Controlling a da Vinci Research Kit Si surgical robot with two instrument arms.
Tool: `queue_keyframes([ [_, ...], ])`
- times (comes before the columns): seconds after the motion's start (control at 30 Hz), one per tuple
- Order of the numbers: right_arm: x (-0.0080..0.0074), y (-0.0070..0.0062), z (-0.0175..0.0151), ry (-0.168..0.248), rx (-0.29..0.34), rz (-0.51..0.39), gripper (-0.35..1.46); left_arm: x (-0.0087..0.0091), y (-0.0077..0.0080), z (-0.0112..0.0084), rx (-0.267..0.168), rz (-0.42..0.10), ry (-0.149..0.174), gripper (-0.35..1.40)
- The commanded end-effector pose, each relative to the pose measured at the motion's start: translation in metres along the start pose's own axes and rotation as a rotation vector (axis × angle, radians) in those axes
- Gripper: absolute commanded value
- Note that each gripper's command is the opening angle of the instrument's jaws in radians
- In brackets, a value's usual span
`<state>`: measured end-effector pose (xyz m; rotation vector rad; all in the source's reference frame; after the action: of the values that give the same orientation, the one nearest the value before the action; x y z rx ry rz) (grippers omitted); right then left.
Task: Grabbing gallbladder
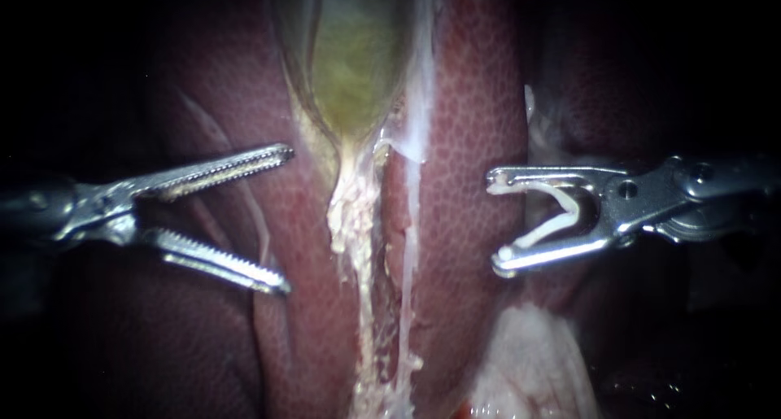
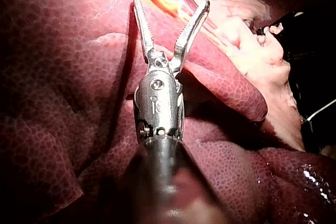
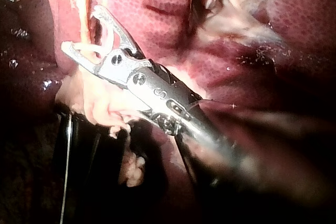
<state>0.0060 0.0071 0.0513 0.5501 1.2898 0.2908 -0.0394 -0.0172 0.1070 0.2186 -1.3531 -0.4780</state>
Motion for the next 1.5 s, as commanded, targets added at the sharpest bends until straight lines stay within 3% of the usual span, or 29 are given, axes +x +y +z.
queue_keyframes([
  [0.03, 0.0, 0.0, 0.0, 0.0, 0.0, 0.0, 0.6, 0.0002, -0.0001, 0.0004, -0.003, -0.012, 0.001, 0.88],
  [0.43, 0.0001, -0.0001, 0.0, 0.0, 0.001, 0.0, 0.6, 0.0022, -0.0009, 0.0043, -0.026, -0.122, -0.004, 0.69],
  [0.57, 0.0001, -0.0001, 0.0, 0.0, 0.001, 0.0, 0.6, 0.0025, -0.0004, 0.0046, -0.043, -0.163, -0.004, 0.51],
  [0.73, 0.0002, -0.0001, 0.0001, 0.0, 0.0, 0.0, 0.6, 0.004, 0.0016, 0.0044, -0.095, -0.205, 0.016, 0.19],
  [0.77, 0.0002, -0.0001, 0.0001, 0.0, 0.0, 0.0, 0.6, 0.0043, 0.002, 0.0042, -0.097, -0.216, 0.021, 0.07],
  [0.83, 0.0002, -0.0001, 0.0001, 0.0, 0.0, 0.0, 0.6, 0.0051, 0.0029, 0.0036, -0.11, -0.234, 0.038, -0.35],
  [1.0, 0.0002, -0.0001, 0.0001, 0.0, 0.0, 0.0, 0.6, 0.006, 0.004, 0.0024, -0.125, -0.287, 0.073, -0.35],
  [1.2, 0.0002, -0.0001, 0.0001, 0.0, 0.0, 0.0, 0.6, 0.0058, 0.0036, 0.0021, -0.132, -0.323, 0.088, -0.35],
  [1.3, 0.0002, -0.0001, 0.0001, 0.0, 0.0, 0.0, 0.6, 0.005, 0.0029, 0.0014, -0.132, -0.331, 0.087, -0.35],
  [1.5, 0.0002, -0.0001, 0.0, 0.0, 0.001, 0.0, 0.6, 0.0012, 0.0017, -0.002, -0.126, -0.348, 0.088, -0.35],
])
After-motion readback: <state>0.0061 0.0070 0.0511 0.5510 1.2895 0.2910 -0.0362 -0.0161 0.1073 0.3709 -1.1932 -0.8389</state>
